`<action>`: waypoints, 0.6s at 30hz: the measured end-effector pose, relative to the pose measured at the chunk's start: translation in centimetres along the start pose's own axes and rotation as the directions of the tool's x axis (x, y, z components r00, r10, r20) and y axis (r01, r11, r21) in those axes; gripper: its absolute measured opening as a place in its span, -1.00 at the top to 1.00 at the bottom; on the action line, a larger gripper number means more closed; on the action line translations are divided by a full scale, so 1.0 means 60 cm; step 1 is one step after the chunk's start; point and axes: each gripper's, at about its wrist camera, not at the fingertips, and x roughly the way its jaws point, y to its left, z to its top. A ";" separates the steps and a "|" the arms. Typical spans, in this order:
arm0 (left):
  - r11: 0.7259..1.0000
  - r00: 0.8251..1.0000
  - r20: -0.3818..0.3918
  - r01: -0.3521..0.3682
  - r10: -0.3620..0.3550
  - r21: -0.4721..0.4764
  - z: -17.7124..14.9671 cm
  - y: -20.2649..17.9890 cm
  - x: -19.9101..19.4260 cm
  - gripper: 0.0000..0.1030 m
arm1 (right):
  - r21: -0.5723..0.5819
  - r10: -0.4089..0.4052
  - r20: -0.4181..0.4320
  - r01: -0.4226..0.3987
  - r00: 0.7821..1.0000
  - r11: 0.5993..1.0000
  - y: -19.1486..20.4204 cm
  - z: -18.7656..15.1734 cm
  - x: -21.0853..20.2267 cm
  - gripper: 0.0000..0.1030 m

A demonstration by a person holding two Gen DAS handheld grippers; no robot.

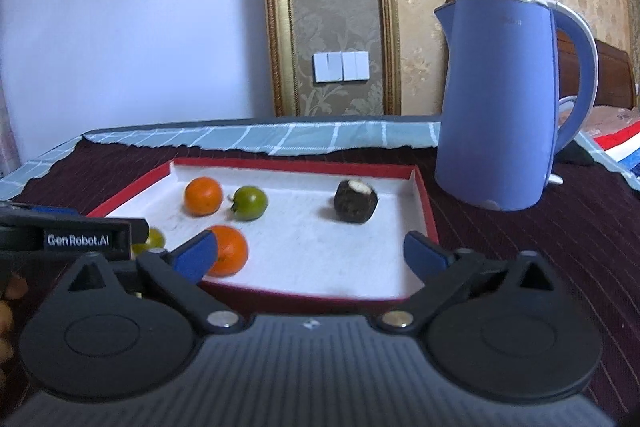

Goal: Organize fruits
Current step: 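Move both tools back to the remaining fruits beside the tray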

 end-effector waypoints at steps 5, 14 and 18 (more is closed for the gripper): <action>0.999 1.000 0.004 0.028 -0.028 -0.026 -0.022 0.029 -0.024 -0.49 | 0.007 0.030 -0.020 -0.030 0.999 1.000 -0.004 -0.012 -0.030 -1.00; 0.994 0.995 0.018 0.095 -0.096 0.050 -0.075 0.048 -0.063 -0.49 | -0.041 0.019 -0.059 -0.022 0.998 0.999 -0.012 -0.046 -0.071 -1.00; 0.989 0.993 0.030 0.111 -0.114 0.103 -0.092 0.044 -0.074 -0.49 | -0.090 -0.002 -0.074 -0.005 0.997 0.996 -0.010 -0.058 -0.079 -1.00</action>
